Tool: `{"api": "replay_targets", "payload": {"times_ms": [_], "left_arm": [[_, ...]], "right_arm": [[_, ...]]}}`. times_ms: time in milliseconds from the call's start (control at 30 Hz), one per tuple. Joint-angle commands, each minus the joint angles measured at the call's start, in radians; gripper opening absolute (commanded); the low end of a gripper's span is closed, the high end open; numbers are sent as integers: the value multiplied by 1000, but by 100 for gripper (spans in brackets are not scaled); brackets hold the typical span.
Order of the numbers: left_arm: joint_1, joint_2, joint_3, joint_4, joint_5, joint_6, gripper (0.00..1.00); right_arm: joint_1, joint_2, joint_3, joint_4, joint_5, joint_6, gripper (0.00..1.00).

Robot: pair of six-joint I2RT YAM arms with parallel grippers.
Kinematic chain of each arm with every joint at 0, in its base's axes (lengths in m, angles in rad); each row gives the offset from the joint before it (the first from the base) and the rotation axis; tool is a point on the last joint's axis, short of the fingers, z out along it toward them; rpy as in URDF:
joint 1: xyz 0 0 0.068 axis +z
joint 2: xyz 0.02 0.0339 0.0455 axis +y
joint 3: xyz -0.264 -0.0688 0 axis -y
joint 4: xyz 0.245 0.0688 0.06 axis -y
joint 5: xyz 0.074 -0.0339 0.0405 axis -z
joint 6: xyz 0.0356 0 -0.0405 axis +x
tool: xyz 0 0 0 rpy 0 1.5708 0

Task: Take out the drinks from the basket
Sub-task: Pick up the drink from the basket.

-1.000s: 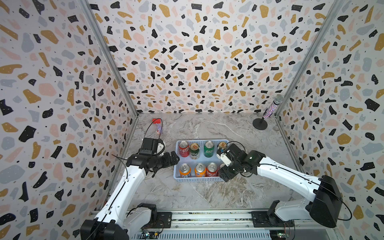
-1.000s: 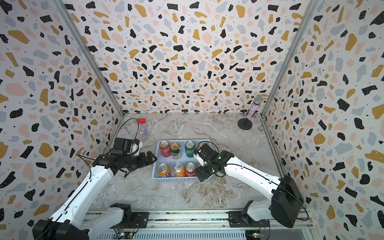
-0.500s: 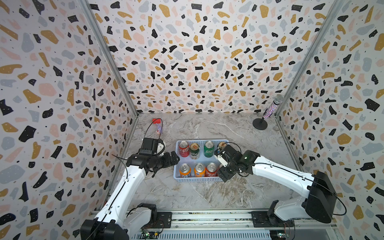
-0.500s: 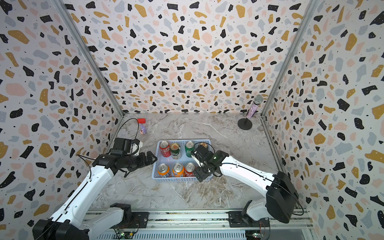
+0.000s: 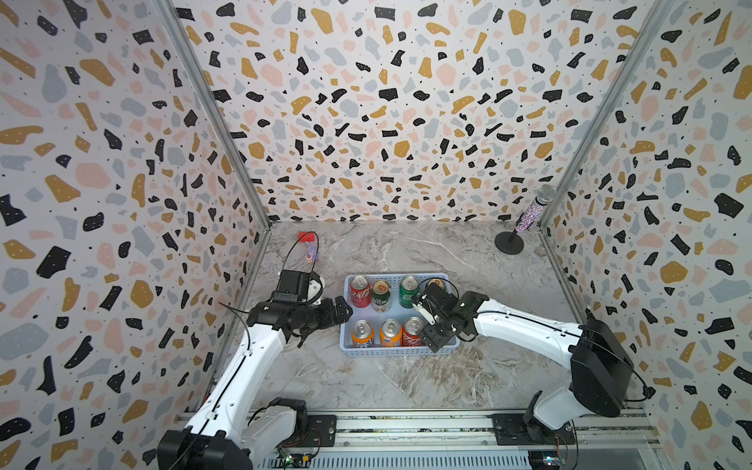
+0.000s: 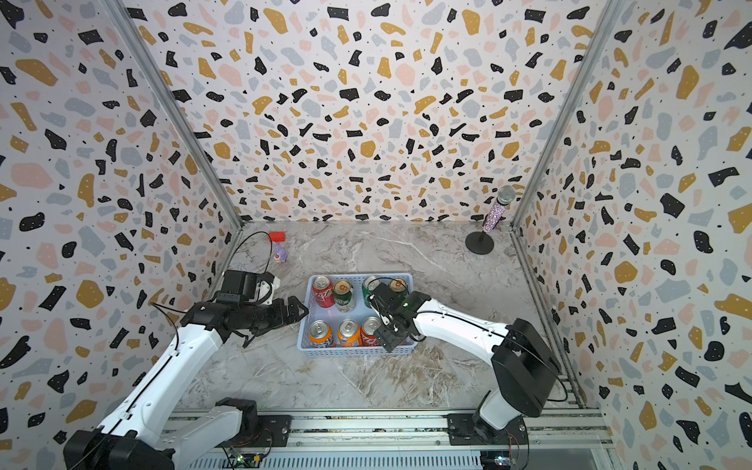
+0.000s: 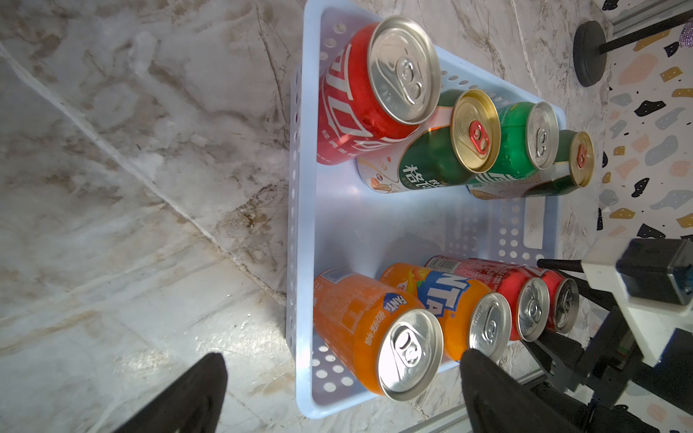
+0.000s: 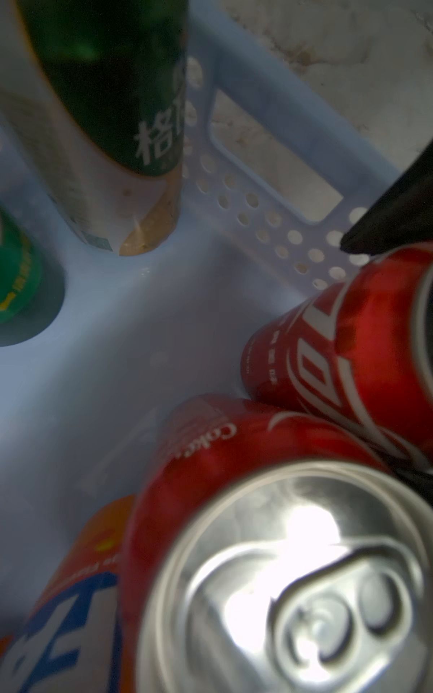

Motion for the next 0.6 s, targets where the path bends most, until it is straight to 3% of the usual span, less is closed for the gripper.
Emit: {"api": "replay_targets", "payload": {"times_ms": [0,233,400,567], "left_arm": [[-2,-12,-9,18,6,14,100],[-2,-9,-8,18,6,14,100],[-2,-15,0,18,8,3,100],[-28,-33,50,27,47,-31,100]], "right_arm": [[5,-2,19,28,6,-7,75],[4,-56,10,1,12,4,42],[5,-114,40,-59,58,22,32],[-2,-173,91,-94,72,43,29]]}}
